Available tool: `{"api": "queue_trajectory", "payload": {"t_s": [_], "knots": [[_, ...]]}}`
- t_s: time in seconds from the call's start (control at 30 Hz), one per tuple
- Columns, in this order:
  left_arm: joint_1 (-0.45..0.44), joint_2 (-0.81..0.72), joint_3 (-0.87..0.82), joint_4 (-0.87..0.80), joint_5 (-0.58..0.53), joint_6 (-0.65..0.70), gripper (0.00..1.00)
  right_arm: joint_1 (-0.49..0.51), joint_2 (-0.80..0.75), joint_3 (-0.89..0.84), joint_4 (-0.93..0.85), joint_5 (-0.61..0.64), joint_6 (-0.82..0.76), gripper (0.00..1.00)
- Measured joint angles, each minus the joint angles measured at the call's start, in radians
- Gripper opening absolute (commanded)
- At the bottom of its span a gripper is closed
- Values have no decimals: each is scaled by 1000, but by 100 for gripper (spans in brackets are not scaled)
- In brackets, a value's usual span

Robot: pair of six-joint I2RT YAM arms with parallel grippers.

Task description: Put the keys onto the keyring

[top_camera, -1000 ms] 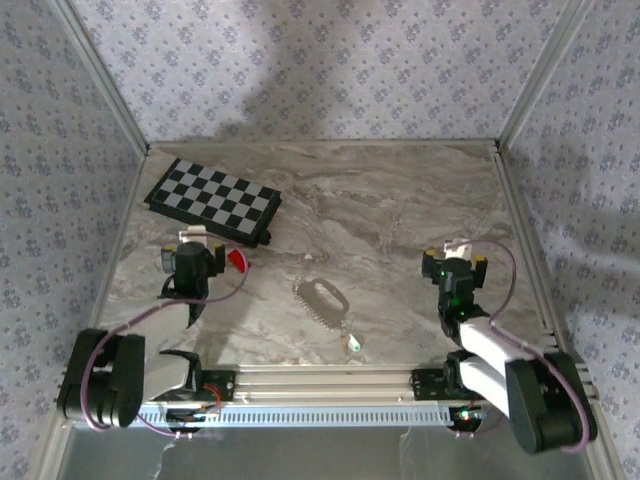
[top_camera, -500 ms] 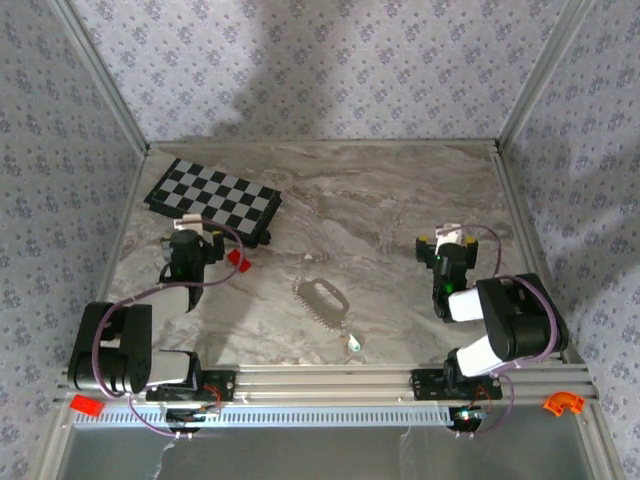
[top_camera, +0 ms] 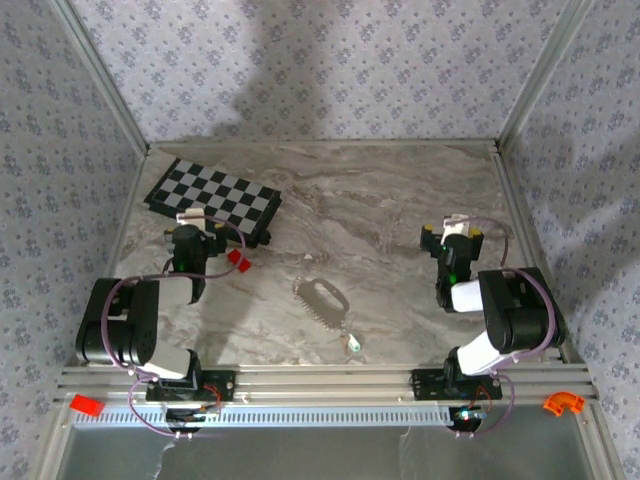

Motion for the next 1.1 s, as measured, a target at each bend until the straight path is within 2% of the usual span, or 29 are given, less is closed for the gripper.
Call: {"api": "queue_trajectory", "payload": {"t_s": [0.27,1.1], "knots": [[51,69,-2,62,34,-14,100,-32,2,29,-59,-8,24,100],[59,71,-2,80,52,-32,100,-35,3,29,-82,-15,27,100]]}}
